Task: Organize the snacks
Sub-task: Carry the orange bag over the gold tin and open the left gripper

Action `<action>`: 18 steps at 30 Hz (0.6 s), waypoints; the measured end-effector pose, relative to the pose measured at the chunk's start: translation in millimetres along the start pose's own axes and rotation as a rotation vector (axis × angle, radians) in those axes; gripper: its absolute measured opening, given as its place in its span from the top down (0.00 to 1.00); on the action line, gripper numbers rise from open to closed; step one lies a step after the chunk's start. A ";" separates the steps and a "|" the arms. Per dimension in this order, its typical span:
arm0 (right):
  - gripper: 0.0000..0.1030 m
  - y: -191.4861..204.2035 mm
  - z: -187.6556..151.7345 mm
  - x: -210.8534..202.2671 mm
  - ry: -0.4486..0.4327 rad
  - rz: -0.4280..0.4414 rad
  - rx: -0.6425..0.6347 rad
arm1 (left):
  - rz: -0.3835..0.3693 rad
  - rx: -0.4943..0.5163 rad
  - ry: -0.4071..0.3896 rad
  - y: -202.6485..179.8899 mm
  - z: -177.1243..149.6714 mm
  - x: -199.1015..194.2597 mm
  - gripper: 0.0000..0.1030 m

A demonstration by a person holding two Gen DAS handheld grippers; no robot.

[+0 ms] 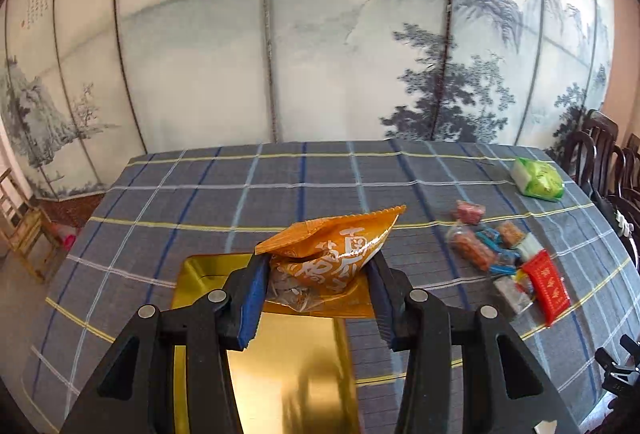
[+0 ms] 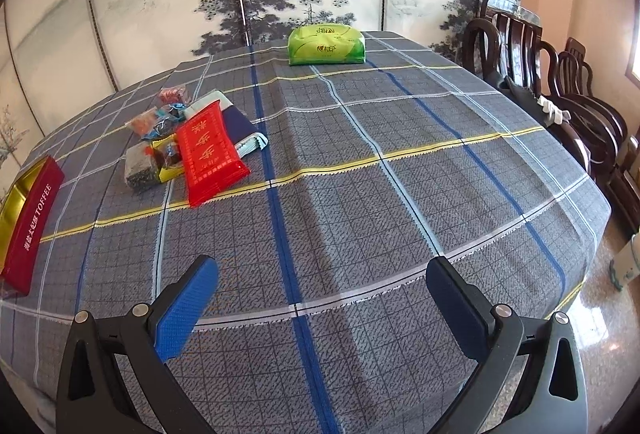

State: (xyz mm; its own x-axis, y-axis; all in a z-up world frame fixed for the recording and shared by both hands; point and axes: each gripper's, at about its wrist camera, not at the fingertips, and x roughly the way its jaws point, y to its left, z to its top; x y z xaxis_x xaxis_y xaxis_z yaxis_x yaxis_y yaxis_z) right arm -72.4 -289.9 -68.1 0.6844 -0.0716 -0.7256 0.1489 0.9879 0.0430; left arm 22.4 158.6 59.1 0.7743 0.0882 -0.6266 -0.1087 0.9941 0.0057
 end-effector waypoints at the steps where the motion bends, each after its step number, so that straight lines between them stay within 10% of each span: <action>1: 0.00 1.4 -0.3 1.1 0.004 0.002 -0.002 | 0.012 -0.021 0.022 13.8 -0.7 6.7 0.59; 18: 0.00 25.1 -2.3 3.8 0.023 0.012 -0.063 | 0.052 -0.199 0.359 75.8 -32.6 128.6 0.59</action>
State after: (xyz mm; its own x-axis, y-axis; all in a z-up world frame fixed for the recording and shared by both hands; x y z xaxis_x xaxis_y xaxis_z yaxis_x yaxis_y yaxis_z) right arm -67.7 -265.1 -71.4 0.6691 -0.0577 -0.7409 0.0953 0.9954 0.0086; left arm 93.4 243.2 -46.5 0.5021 0.0754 -0.8615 -0.2875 0.9541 -0.0840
